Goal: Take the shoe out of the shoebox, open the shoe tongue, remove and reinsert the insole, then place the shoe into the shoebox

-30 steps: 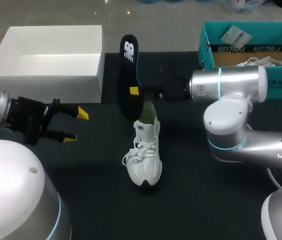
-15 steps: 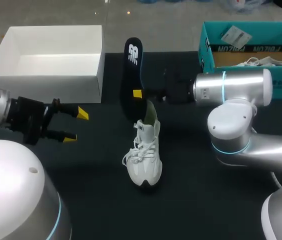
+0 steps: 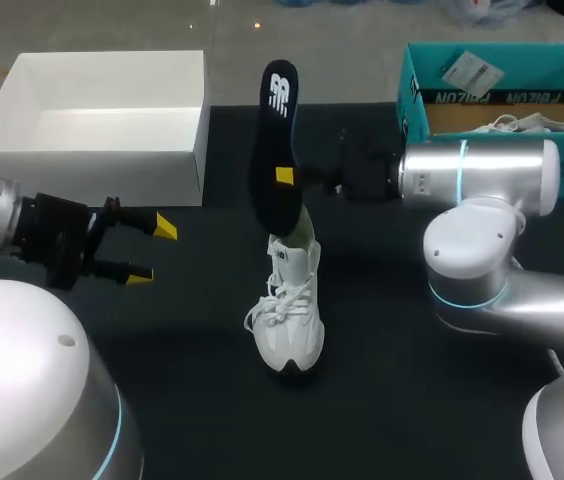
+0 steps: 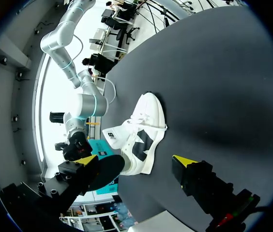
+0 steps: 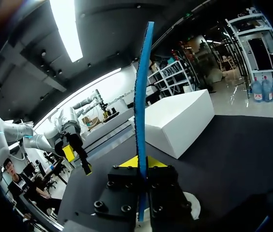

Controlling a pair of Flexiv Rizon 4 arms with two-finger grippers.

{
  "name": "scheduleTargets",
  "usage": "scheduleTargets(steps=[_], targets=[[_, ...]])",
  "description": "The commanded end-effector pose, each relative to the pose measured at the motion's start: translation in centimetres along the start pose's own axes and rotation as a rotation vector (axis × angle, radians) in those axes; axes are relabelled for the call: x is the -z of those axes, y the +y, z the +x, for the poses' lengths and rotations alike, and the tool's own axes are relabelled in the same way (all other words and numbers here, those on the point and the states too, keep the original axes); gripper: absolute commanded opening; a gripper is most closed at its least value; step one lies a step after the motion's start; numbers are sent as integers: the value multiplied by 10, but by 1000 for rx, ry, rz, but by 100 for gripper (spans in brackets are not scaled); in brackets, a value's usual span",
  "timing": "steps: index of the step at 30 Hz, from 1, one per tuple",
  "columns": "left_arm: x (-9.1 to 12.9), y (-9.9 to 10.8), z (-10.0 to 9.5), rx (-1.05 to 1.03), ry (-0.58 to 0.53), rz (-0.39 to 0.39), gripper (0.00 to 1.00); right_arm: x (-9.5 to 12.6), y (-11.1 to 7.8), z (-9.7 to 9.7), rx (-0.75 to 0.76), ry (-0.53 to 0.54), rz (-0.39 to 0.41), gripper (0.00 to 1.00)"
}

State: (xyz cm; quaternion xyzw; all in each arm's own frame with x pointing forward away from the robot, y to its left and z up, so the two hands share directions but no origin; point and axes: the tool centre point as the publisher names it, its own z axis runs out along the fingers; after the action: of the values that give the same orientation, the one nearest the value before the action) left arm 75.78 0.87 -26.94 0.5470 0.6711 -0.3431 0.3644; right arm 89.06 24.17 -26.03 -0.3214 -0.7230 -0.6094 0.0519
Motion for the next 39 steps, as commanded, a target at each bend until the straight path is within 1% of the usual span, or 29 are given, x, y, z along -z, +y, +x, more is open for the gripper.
scheduleTargets(steps=[1,3,6,11,14,16,21,27,32,34,39], targets=[[0,0,-1,0,5,-1,100,-6,-7,2,-6,4,16,0],[0,0,-1,0,5,-1,100,-7,-14,3,-7,5,38,0],[0,0,-1,0,5,-1,100,-5,-21,4,-15,7,51,0],[0,0,-1,0,5,-1,100,2,-27,6,-23,2,65,0],[0,0,-1,0,5,-1,100,6,-24,3,-21,-10,59,0],[0,0,-1,0,5,-1,100,8,-20,3,-14,-16,49,0],[0,0,-1,0,5,-1,100,11,-8,-5,-3,-29,23,0],[0,0,-1,0,5,-1,100,10,-2,-11,-3,-37,3,0],[0,0,-1,0,5,-1,100,2,-9,-20,-12,-25,-7,0],[0,0,-1,0,5,-1,100,-1,-13,-23,-8,-18,4,0],[0,0,-1,0,5,-1,100,2,-27,-26,-12,-28,21,0]])
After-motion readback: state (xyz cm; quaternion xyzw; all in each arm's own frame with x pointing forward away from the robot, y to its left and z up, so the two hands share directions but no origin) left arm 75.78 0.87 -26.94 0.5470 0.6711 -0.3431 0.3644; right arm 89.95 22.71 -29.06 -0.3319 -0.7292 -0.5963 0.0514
